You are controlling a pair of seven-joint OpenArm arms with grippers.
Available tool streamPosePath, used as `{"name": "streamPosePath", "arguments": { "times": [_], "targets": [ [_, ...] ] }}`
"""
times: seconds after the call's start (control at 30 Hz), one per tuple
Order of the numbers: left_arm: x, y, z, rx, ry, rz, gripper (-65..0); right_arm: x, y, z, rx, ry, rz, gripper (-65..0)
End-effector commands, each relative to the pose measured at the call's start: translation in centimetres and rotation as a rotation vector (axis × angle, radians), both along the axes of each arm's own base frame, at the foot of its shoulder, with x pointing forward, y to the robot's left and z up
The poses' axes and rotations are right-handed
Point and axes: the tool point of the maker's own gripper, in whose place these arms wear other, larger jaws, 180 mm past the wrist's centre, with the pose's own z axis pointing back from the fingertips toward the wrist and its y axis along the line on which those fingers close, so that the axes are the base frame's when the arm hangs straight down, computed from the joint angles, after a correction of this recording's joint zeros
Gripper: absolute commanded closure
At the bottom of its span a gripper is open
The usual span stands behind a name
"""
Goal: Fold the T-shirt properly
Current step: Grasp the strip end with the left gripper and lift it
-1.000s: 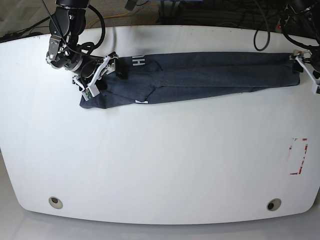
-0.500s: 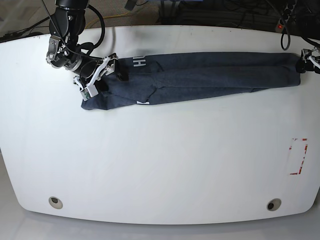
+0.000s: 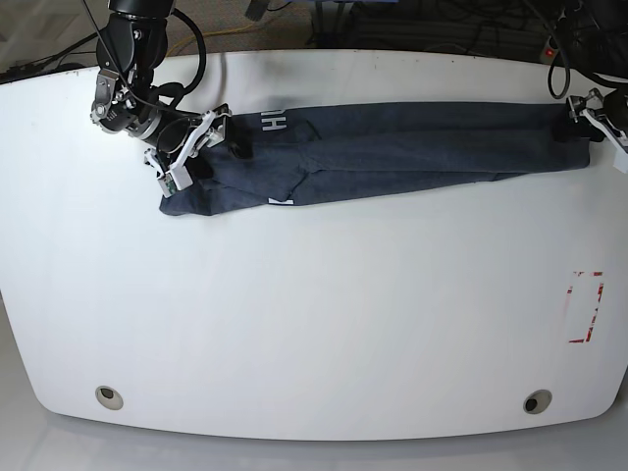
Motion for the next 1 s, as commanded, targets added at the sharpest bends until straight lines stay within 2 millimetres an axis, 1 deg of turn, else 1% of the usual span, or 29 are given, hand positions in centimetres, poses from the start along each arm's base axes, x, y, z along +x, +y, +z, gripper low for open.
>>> {"name": "streamPosePath", "arguments": {
  "times": [0.0, 0.1, 0.17, 0.2, 0.27, 0.3, 0.33, 0.37, 0.43, 0.5, 0.6, 0.7, 0.77, 0.87, 0.93, 0.97],
  "targets": [
    [0.5, -0.1, 0.2, 0.003, -0.009, 0.001, -50.1, -3.8, -1.4, -3.4, -0.122, 0.191, 0.035, -49.5],
    [0.6, -0.4, 0.1, -0.004, -0.01, 0.001, -49.4, -3.8, -1.4, -3.4, -0.122, 0.191, 0.035, -49.5],
    [0.7, -0.5, 0.1, -0.006, -0.014, 0.001, -42.8, -3.8, -1.4, -3.4, -0.122, 0.191, 0.035, -49.5],
    [0.8, -0.5, 0.2, -0.005, -0.015, 0.0, -37.1, -3.8, -1.4, -3.4, -0.122, 0.191, 0.035, -49.5],
    [0.9, -0.5, 0.2, -0.005, -0.021, 0.0, -17.6, -3.8, -1.4, -3.4, -0.122, 0.191, 0.035, -49.5],
    [0.9, -0.5, 0.2, -0.005, -0.021, 0.0, -10.8, -3.8, -1.4, -3.4, -0.122, 0.191, 0.035, -49.5],
    [0.9, -0.5, 0.2, -0.004, -0.021, 0.001, -6.0, -3.8, -1.4, -3.4, -0.122, 0.191, 0.035, -49.5],
    [0.9, -0.5, 0.3, -0.003, -0.022, 0.0, -3.5, -3.8, -1.4, -3.4, -0.122, 0.191, 0.035, -49.5],
    [1.0, -0.5, 0.3, -0.002, -0.024, -0.002, -4.6, -3.8, -1.4, -3.4, -0.122, 0.191, 0.035, -49.5],
    [1.4, -0.6, 1.0, 0.018, -0.043, -0.018, -5.1, -3.8, -1.4, -3.4, -0.122, 0.191, 0.035, -49.5],
    [2.5, -1.2, 3.4, 0.082, -0.099, -0.076, -5.1, -3.8, -1.4, -3.4, -0.122, 0.191, 0.035, -49.5],
    [2.5, -2.0, 5.0, 0.139, -0.131, -0.133, -5.1, -3.8, -1.4, -3.4, -0.122, 0.191, 0.035, -49.5],
    [2.9, -3.8, 5.9, 0.152, -0.169, -0.176, -5.1, -3.8, -1.4, -3.4, -0.122, 0.191, 0.035, -49.5],
    [3.2, -6.5, 6.7, 0.167, -0.195, -0.254, -5.3, -3.8, -1.4, -3.4, -0.122, 0.191, 0.035, -49.5],
    [3.2, -8.5, 6.8, 0.174, -0.192, -0.326, -5.4, -3.8, -1.4, -3.5, -0.125, 0.191, 0.036, -49.5],
    [3.4, -10.4, 6.9, 0.172, -0.195, -0.389, -5.4, -3.8, -1.4, -3.5, -0.126, 0.192, 0.036, -49.5]
  ]
}}
